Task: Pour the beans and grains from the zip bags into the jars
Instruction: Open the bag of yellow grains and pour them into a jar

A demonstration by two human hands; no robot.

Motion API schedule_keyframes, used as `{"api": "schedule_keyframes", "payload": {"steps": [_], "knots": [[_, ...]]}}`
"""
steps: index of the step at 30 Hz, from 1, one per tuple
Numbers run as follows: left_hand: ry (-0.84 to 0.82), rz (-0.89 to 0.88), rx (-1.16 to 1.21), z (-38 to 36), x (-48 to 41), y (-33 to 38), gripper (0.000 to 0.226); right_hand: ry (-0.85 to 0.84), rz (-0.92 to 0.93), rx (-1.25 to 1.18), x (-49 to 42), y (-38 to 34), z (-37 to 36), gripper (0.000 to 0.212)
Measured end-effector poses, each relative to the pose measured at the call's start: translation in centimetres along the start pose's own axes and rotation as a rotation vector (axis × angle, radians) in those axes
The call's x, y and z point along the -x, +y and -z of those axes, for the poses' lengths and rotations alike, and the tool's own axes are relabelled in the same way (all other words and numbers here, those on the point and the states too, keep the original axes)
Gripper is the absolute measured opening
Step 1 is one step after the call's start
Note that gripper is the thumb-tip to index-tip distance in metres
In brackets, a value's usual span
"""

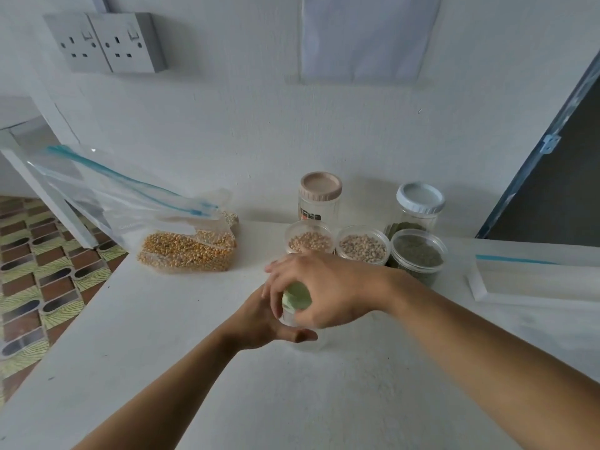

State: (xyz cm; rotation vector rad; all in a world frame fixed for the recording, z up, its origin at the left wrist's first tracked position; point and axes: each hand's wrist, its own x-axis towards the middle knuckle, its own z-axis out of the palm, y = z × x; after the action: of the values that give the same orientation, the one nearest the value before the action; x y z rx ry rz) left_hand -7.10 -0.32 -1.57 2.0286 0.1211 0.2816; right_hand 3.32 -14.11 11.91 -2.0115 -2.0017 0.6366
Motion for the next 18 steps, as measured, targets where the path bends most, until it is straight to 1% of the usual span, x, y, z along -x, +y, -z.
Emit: {"api": "schedule_keyframes", "payload": {"steps": [1, 2, 3, 4, 5, 6, 7, 8, 9, 11, 12, 13, 14, 15, 16, 17, 18], "knots": [[0.003, 0.0, 0.004, 0.0, 0.0, 0.0, 0.075, 0.053, -0.009, -0.083, 0.0, -0.1, 0.0, 0.016], [0.008, 0.009, 0.011, -0.1, 0.0, 0.0, 0.079, 0.155, -0.026, -0.122, -0.1, 0.0, -0.3, 0.016], [0.005, 0.017, 0.025, -0.1, 0.0, 0.0, 0.082, 0.278, -0.067, -0.091, -0.3, 0.1, -0.8, 0.025], [-0.002, 0.02, 0.041, 0.0, 0.0, -0.1, 0.084, 0.366, -0.133, 0.006, -0.5, 0.4, -1.3, 0.038], [-0.006, 0.023, 0.048, -0.1, 0.0, 0.0, 0.085, 0.383, -0.229, 0.14, -0.7, 0.5, -1.8, 0.051], [-0.005, 0.028, 0.051, -0.1, 0.1, 0.0, 0.085, 0.355, -0.321, 0.255, -0.8, 0.6, -2.2, 0.062], [-0.001, 0.029, 0.05, -0.1, 0.1, -0.1, 0.082, 0.313, -0.378, 0.322, -0.8, 0.5, -2.4, 0.068], [0.005, 0.029, 0.048, -0.2, 0.2, -0.2, 0.079, 0.284, -0.381, 0.349, -0.7, 0.5, -2.4, 0.068], [0.008, 0.027, 0.042, -0.2, 0.2, -0.2, 0.076, 0.261, -0.331, 0.345, -0.5, 0.4, -2.1, 0.063], [0.024, 0.028, 0.033, -0.3, 0.2, 0.0, 0.079, 0.174, -0.143, 0.212, 0.1, 0.0, -0.9, 0.044], [0.029, 0.021, 0.036, -0.3, 0.2, 0.1, 0.083, 0.106, -0.084, 0.096, 0.3, -0.1, -0.2, 0.037], [0.03, 0.022, 0.034, -0.2, 0.1, 0.1, 0.086, 0.057, -0.069, -0.033, 0.5, -0.2, 0.4, 0.035], [0.027, 0.031, 0.041, -0.2, 0.1, 0.0, 0.088, 0.069, -0.079, -0.139, 0.7, -0.3, 0.7, 0.035], [0.022, 0.04, 0.043, -0.2, 0.1, -0.1, 0.088, 0.138, -0.112, -0.172, 0.7, -0.2, 0.7, 0.035], [0.015, 0.047, 0.054, -0.2, 0.1, -0.1, 0.088, 0.224, -0.171, -0.12, 0.6, -0.1, 0.5, 0.039], [0.009, 0.044, 0.057, -0.2, 0.1, -0.2, 0.087, 0.264, -0.261, -0.001, 0.4, 0.0, 0.1, 0.049], [0.008, 0.046, 0.053, -0.2, 0.1, -0.2, 0.086, 0.254, -0.363, 0.133, 0.4, 0.0, -0.3, 0.062]]}}
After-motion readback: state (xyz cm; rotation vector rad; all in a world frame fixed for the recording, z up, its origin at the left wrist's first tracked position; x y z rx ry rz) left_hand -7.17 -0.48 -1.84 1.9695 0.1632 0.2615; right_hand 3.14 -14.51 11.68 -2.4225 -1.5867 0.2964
